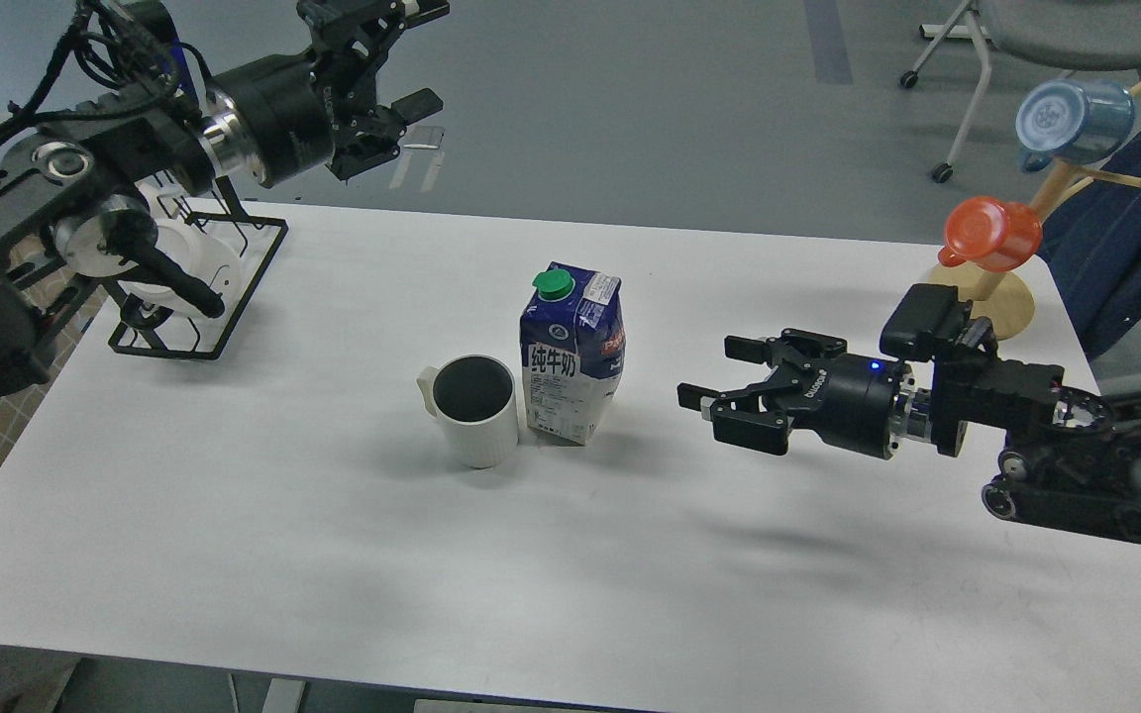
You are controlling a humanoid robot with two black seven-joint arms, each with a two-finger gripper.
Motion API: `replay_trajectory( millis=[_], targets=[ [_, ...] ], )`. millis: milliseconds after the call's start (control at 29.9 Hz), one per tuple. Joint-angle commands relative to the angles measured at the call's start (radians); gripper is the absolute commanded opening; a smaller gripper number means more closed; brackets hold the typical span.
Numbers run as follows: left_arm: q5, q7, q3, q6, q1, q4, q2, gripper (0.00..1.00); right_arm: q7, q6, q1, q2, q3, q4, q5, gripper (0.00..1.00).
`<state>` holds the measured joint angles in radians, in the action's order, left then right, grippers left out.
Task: Place cup and milk with both arms
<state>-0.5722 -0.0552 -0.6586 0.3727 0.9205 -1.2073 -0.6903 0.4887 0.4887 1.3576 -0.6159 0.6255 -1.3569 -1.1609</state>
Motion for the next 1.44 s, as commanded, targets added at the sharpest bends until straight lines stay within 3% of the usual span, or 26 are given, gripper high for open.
replay_trajectory(
  millis=[0,201,368,435,468,535,636,736,870,1037,1104,1204,1405],
  targets=[
    [0.000,-0.002,-0.001,0.000,0.000,0.002,0.001,0.96,0.000,0.000,0.096,-0.188,-0.023,-0.128,0.003,0.93],
    [0.000,-0.008,-0.004,-0.001,-0.005,0.021,0.017,0.96,0.000,-0.025,0.124,-0.355,-0.305,-0.104,0.176,0.93],
    [0.002,-0.017,-0.007,-0.001,-0.002,0.069,0.054,0.96,0.000,-0.294,0.118,-0.332,-0.525,0.065,0.401,0.94],
    [0.003,-0.034,-0.019,0.000,0.003,0.113,0.067,0.96,0.000,-0.442,0.118,-0.250,-0.602,0.229,0.527,0.94],
    [0.003,-0.034,-0.019,0.000,0.003,0.114,0.067,0.96,0.000,-0.443,0.118,-0.249,-0.602,0.229,0.527,0.94],
    [0.017,-0.083,-0.042,0.000,0.005,0.176,0.103,0.96,0.000,-0.554,0.118,-0.129,-0.648,0.441,0.684,0.95],
    [0.020,-0.112,-0.062,0.009,0.012,0.305,0.175,0.96,0.000,-0.706,0.115,0.038,-0.705,0.702,0.852,0.95],
    [0.041,-0.124,-0.088,0.034,0.021,0.389,0.224,0.96,0.000,-0.806,0.098,0.126,-0.739,0.829,0.915,0.95],
    [0.150,-0.137,-0.156,0.092,0.034,0.532,0.325,0.96,0.000,-0.962,-0.007,0.307,-0.921,1.002,0.975,0.97],
    [0.213,-0.141,-0.162,0.116,0.028,0.636,0.388,0.98,0.000,-0.977,-0.107,0.427,-1.109,1.047,0.974,0.98],
    [0.213,-0.181,-0.159,0.116,0.026,0.708,0.425,0.98,0.000,-0.977,-0.132,0.516,-1.129,1.131,0.965,1.00],
    [0.213,-0.216,-0.157,0.116,0.023,0.739,0.437,0.98,0.000,-0.977,-0.138,0.562,-1.127,1.185,0.961,1.00],
    [0.213,-0.222,-0.159,0.116,0.020,0.742,0.439,0.98,0.000,-0.977,-0.173,0.570,-1.135,1.167,0.966,1.00]
  ],
)
